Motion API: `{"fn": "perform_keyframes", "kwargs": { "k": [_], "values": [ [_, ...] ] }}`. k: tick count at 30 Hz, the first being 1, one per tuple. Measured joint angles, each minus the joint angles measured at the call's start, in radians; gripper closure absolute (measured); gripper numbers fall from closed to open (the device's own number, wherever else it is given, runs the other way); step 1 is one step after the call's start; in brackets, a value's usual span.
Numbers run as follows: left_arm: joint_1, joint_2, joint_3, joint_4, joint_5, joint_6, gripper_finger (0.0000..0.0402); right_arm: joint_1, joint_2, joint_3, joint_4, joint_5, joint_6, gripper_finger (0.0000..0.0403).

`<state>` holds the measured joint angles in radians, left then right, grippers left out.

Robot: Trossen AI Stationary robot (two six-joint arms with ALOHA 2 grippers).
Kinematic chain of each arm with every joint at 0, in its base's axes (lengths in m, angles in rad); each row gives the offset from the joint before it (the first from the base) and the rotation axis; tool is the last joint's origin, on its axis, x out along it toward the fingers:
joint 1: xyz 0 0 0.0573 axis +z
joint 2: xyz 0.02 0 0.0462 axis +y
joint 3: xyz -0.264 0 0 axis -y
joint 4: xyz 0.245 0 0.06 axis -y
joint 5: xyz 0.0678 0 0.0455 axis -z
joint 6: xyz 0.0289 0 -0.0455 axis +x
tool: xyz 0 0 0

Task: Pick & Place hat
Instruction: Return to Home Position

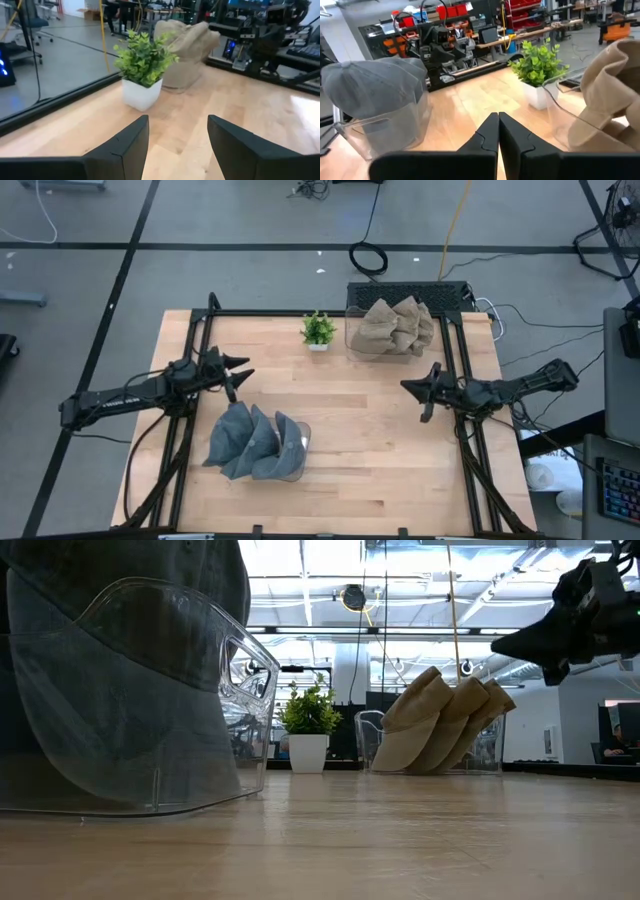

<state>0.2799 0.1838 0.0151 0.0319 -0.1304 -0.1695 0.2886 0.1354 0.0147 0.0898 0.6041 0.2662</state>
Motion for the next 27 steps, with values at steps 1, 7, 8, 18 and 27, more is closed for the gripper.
{"fn": "perform_keyframes", "kwargs": {
  "k": [1, 7, 8, 18, 27],
  "values": [
    [0.003, 0.005, 0.0, -0.001, 0.0, 0.006, 0.0191, 0.0, 0.005, 0.0, -0.003, 0.0, 0.006, 0.0403],
    [0.013, 0.065, 0.0, -0.004, 0.001, -0.06, 0.0203, 0.0, 0.041, 0.0, -0.008, -0.002, 0.083, 0.0403],
    [0.013, 0.074, 0.0, -0.004, 0.001, -0.08, 0.0205, 0.0, 0.049, 0.0, -0.009, -0.002, 0.085, 0.0403],
    [0.013, 0.099, -0.004, 0.033, -0.001, -0.128, 0.0201, 0.0, 0.079, 0.0, 0.011, -0.003, 0.004, 0.0403],
    [0.013, 0.099, -0.004, 0.04, -0.001, -0.129, 0.0188, 0.0, 0.079, 0.0, 0.013, -0.004, 0.002, 0.0403]
  ]
}}
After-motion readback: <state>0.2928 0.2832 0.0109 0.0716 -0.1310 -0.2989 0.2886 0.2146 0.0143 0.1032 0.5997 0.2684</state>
